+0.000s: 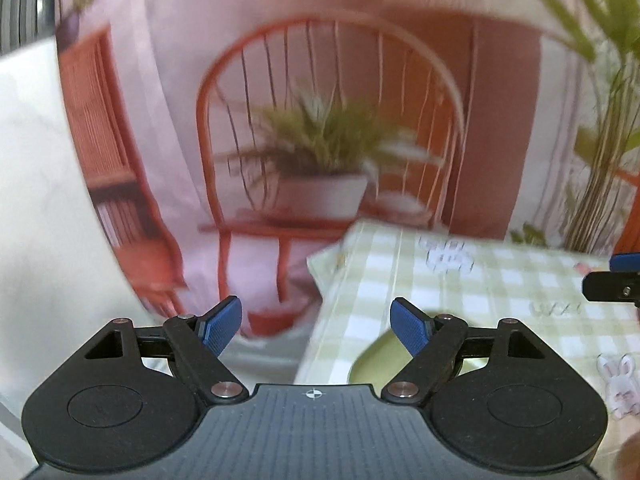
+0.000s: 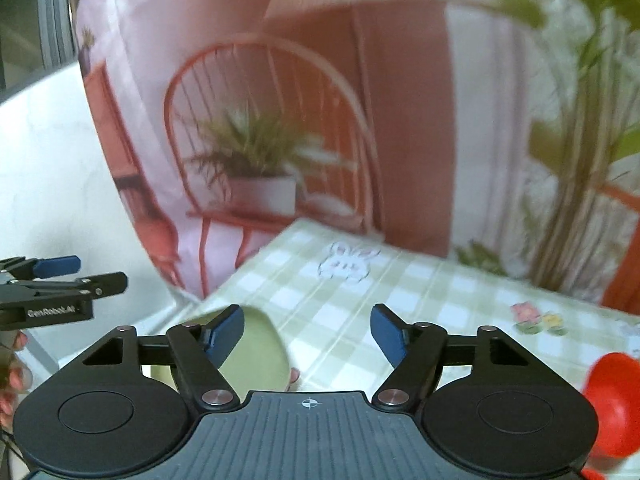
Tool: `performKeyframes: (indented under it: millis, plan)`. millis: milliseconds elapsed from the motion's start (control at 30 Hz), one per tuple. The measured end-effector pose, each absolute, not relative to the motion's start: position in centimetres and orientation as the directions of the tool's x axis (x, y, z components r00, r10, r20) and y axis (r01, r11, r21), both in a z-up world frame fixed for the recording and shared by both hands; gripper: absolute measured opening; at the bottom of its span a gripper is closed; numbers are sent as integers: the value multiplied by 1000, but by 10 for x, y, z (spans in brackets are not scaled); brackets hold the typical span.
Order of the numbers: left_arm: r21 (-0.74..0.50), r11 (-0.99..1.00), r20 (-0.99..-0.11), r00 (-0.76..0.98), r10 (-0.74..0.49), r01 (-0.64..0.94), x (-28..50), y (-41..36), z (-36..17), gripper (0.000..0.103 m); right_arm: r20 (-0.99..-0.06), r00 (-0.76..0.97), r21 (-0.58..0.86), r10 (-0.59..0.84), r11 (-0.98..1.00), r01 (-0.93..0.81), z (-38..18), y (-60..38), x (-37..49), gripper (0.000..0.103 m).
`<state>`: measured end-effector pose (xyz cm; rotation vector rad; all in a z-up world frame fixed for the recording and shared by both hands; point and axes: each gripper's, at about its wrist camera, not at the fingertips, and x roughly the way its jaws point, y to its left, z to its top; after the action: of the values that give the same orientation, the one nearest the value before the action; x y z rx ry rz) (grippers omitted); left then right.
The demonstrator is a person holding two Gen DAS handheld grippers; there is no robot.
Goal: Organize plates and bowls
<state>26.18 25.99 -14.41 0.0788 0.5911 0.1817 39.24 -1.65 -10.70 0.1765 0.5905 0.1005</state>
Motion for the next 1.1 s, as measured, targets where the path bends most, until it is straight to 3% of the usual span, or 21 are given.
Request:
performKeyframes:
  millis: [233,467,533,633,667,700,733,767,1100]
  plan:
    - [89,986,-629,760,165,-141,276,272,-199,83,-635,757,145,150,987,-74,-146,9,427,53]
    - [31,992,-671,733,111,-121,282,273,-222,74,-708,687,177,160,983,-46,-174,12,447,43]
    - [14,993,-678,728,96,-118,283,271,-226,66,-719,676,189,162,981,-34,-180,12,448,38]
    - [-1,994,-697,713,79,-111,285,269,-231,41,-729,661,211,178,977,-29,-186,14,447,29]
    - [-2,994,-704,706,76,-109,285,268,-232,28,-731,658,216,182,976,-30,-186,15,446,23]
    - [-8,994,-707,703,70,-107,284,268,-234,22,-732,656,218,185,975,-31,-186,16,445,19]
    - [-10,994,-702,708,73,-111,283,267,-234,19,-731,655,224,190,974,-33,-185,17,443,8]
    - [-20,994,-699,712,65,-109,280,267,-233,14,-729,655,233,197,972,-32,-184,18,440,8]
    - [21,993,-671,735,102,-118,252,251,-199,12,-700,673,322,236,947,3,-152,10,391,8]
